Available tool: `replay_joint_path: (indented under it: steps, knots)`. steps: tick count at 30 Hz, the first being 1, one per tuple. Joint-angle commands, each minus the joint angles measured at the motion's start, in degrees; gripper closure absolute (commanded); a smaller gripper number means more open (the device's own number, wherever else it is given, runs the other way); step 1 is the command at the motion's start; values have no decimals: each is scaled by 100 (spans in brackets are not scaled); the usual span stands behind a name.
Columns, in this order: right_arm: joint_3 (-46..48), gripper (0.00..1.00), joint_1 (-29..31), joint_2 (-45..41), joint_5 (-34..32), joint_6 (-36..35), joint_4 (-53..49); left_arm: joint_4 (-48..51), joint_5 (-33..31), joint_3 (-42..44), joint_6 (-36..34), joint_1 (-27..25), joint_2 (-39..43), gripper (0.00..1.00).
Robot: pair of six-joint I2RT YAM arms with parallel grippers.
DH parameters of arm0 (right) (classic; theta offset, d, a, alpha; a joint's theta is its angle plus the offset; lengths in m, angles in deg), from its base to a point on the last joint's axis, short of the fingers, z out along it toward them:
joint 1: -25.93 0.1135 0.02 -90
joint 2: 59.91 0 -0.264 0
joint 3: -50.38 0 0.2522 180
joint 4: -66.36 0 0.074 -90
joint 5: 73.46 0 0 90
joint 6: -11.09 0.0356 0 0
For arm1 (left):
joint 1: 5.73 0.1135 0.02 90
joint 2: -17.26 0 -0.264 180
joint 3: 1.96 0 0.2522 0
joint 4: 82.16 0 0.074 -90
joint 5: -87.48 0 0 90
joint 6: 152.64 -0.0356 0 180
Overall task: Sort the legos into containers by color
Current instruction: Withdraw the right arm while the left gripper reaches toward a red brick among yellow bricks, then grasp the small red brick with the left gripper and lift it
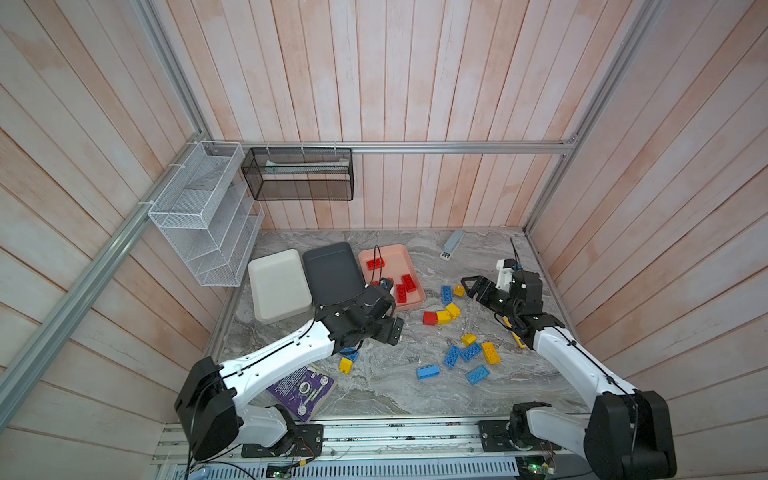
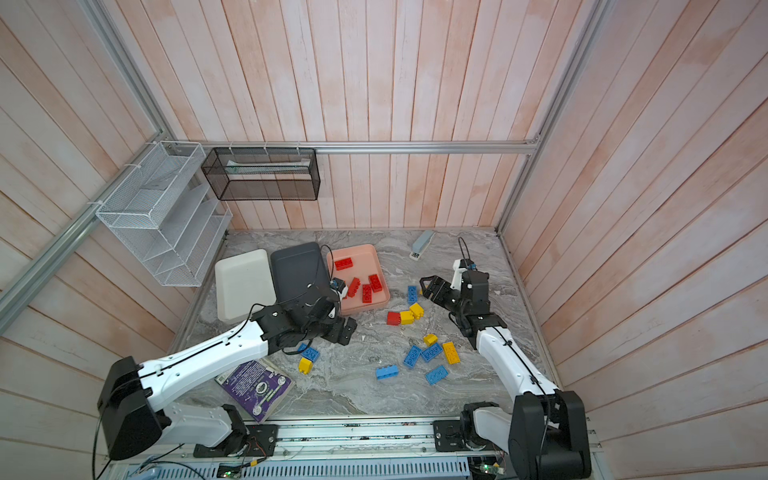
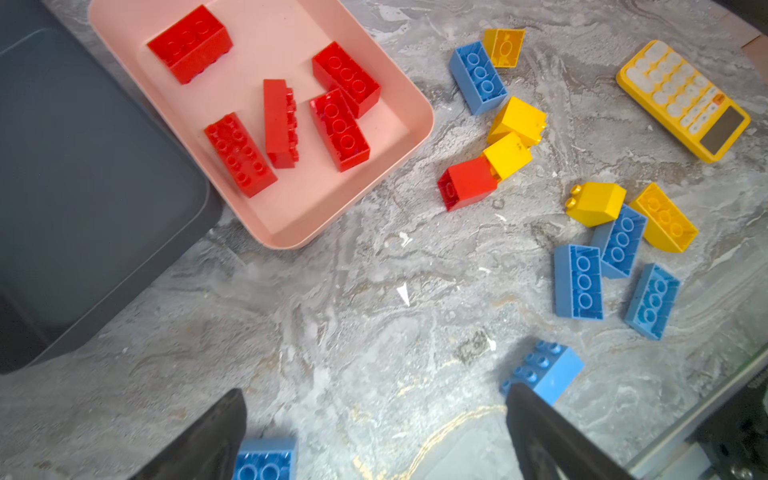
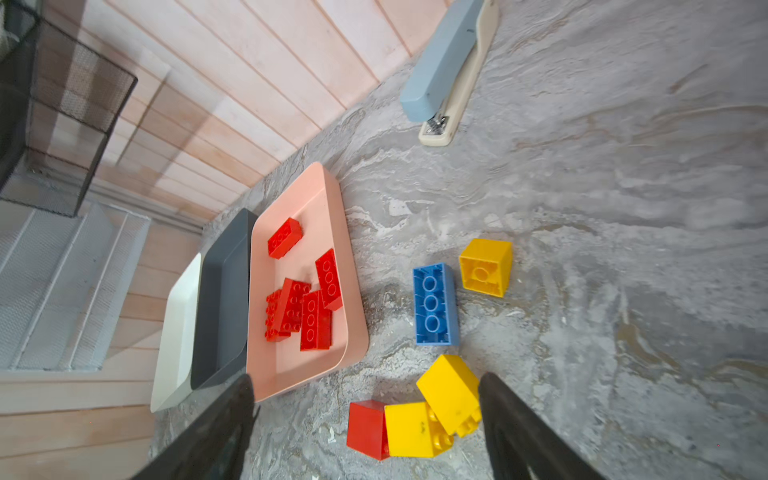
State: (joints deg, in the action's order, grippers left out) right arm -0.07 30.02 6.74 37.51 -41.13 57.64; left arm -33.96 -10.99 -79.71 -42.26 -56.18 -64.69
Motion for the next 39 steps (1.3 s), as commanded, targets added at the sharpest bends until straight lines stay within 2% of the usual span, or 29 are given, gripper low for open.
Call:
replay_joint_path:
  steps: [1,4,8,16,21,29,36,39]
  knots:
    - [231,15,-279,-141,438,250,381,-216,-143,-544,139,-166,-632,2]
    - [373,15,-422,-191,397,264,460,-262,-374,-1032,197,-372,-1307,3]
    - [534,14,-419,-335,176,337,504,-374,-497,-1576,300,-375,-2135,4]
    - [711,14,-424,-1006,-595,374,306,-271,-304,-2513,249,-377,-3324,7]
    - [731,14,-419,-936,-761,378,238,-305,-158,-2797,288,-377,-3739,10]
    - [760,14,-381,-915,-787,363,287,-19,-344,-3287,344,-377,-4291,21]
    - [760,14,-366,-928,-829,328,277,-64,-302,-3365,365,-376,-4489,22]
    - [749,14,-357,-944,-849,302,252,-60,-304,-3399,366,-376,-4553,25]
